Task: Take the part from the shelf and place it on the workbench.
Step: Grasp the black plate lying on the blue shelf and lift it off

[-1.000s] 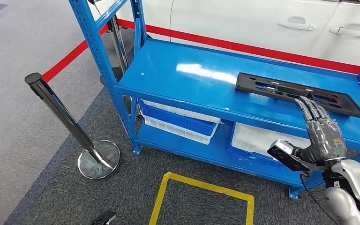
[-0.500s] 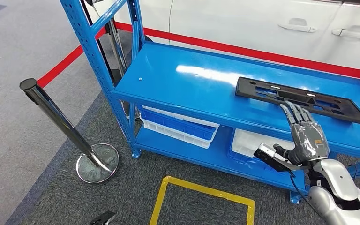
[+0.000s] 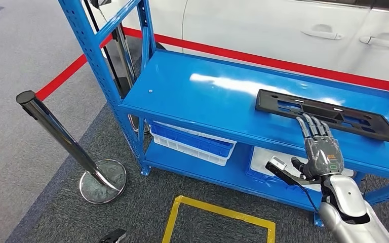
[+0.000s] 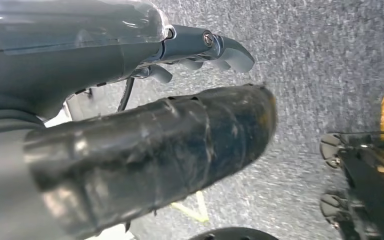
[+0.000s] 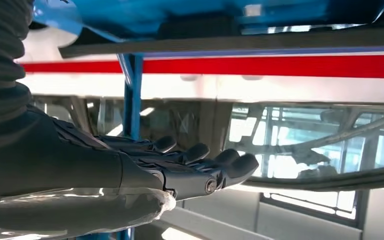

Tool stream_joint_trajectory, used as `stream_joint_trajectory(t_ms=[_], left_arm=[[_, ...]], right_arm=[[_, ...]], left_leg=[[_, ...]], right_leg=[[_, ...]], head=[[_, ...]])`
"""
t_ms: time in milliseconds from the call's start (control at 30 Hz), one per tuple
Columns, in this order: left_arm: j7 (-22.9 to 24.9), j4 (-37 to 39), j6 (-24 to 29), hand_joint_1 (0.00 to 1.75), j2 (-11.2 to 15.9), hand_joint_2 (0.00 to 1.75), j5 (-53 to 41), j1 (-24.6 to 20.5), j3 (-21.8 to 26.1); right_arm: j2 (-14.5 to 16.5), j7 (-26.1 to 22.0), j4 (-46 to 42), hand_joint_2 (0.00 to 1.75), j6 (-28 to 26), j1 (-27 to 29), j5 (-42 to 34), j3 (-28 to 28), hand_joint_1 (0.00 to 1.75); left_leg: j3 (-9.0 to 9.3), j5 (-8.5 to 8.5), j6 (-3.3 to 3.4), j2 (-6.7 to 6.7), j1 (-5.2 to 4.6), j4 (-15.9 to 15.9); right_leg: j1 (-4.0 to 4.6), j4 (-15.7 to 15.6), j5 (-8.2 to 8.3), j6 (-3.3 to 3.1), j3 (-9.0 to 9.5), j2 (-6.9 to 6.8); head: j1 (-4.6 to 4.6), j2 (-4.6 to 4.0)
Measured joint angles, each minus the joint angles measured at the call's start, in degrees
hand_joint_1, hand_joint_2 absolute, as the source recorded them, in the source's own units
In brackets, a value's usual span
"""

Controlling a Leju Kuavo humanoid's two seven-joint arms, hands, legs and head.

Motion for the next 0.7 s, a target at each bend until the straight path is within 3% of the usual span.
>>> stream_joint_trajectory(t_ms=[67,100,167,233,267,300,367,400,467,567,633,700], left_arm=[[-0.1,0.0,0.0,0.00,-0.1,0.00,-0.4,0.1,0.2],[-0.1,0.0,0.0,0.00,-0.1,0.00,-0.5,0.0,0.3],[-0.2,0.0,0.0,0.00,-0.1,0.00,-0.7,0.0,0.4],[-0.2,0.0,0.0,0.00,-0.1,0.00,-0.9,0.0,0.6],[-0.2,0.0,0.0,0.00,-0.1,0.00,-1.0,0.1,0.6],[-0.2,0.0,0.0,0.00,-0.1,0.00,-1.1,0.1,0.6],[-0.2,0.0,-0.1,0.00,-0.3,0.00,-1.1,0.0,0.7],[-0.2,0.0,-0.1,0.00,-0.4,0.00,-1.1,0.0,0.8],[-0.2,0.0,-0.1,0.00,-0.6,0.00,-1.2,0.0,1.1],[-0.1,0.0,-0.1,0.00,-0.6,0.00,-1.4,0.0,1.4],[-0.1,0.0,-0.1,0.00,-0.7,0.00,-1.6,-0.1,1.5],[-0.1,0.0,-0.1,0.00,-0.6,0.00,-1.8,-0.1,1.6]], right_arm=[[0.0,0.1,1.2,1.75,-0.7,-0.2,0.5,-0.4,0.00],[0.0,0.2,1.8,1.75,-0.9,-0.4,0.6,-0.7,0.00],[0.0,0.1,3.1,1.75,-1.2,-0.6,0.8,-1.2,0.00],[0.0,0.1,4.2,1.75,-1.2,-0.4,0.9,-1.5,0.00],[0.0,0.1,4.6,1.75,-1.3,-0.4,0.9,-1.6,0.00],[0.0,0.1,4.9,1.75,-1.3,-0.4,1.0,-1.7,0.00],[0.0,0.0,5.4,1.75,-1.4,-0.6,1.1,-2.1,0.00],[0.0,0.0,5.6,1.75,-1.5,-0.8,1.1,-2.3,0.00],[0.0,0.0,6.0,1.75,-1.7,-1.0,1.3,-2.6,0.00],[0.0,0.0,6.2,1.75,-2.1,-1.0,1.7,-3.1,0.00],[0.0,0.0,6.5,1.75,-2.3,-1.1,1.9,-3.3,0.00],[0.1,0.0,7.0,1.75,-2.5,-1.1,2.1,-3.3,0.00]], left_leg=[[0.52,-0.10,0.82,0.00,0.14,-0.5],[0.81,-0.17,1.20,0.02,0.23,-0.7],[1.16,-0.49,1.67,0.02,0.20,-0.8],[1.53,-0.91,1.82,-0.02,0.08,-0.8],[1.83,-1.16,1.82,-0.06,0.02,-0.8],[2.25,-1.43,1.78,-0.09,-0.06,-0.8],[3.03,-2.05,1.58,-0.11,-0.26,-0.8],[3.17,-2.28,1.39,-0.12,-0.31,-0.7],[3.10,-2.48,0.84,-0.09,-0.31,-0.8],[3.20,-3.27,-0.11,0.03,-0.33,-0.2],[1.18,-5.50,-0.65,0.06,-0.26,4.3],[-3.02,-8.14,-0.98,0.07,-0.16,11.7]], right_leg=[[-0.17,1.4,-0.95,0.58,-0.44,-0.04],[-0.24,3.8,-2.13,0.80,-1.62,-0.05],[-0.31,11.4,-5.16,1.09,-5.91,-0.07],[-0.32,16.7,-5.82,1.16,-9.66,-0.08],[-0.31,16.3,-4.45,1.06,-10.09,-0.08],[-0.28,13.7,-2.06,0.84,-9.40,-0.08],[0.04,5.9,2.65,0.03,-6.49,-0.13],[0.29,2.8,3.74,-0.38,-5.20,-0.16],[0.75,0.7,3.61,-0.88,-4.27,-0.16],[0.28,-0.4,3.51,-1.30,-3.26,-0.03],[-0.08,-1.1,3.33,-1.71,-2.22,-0.08],[-0.04,-1.1,2.87,-2.01,-1.76,-0.15]], head=[[0.04,-0.01],[0.07,-0.01],[0.08,-0.01],[0.07,-0.01],[0.08,-0.01],[0.07,-0.01],[0.05,-0.01],[0.04,-0.01],[0.07,-0.01],[0.08,-0.01],[-0.07,-0.02],[-0.15,-0.02]])
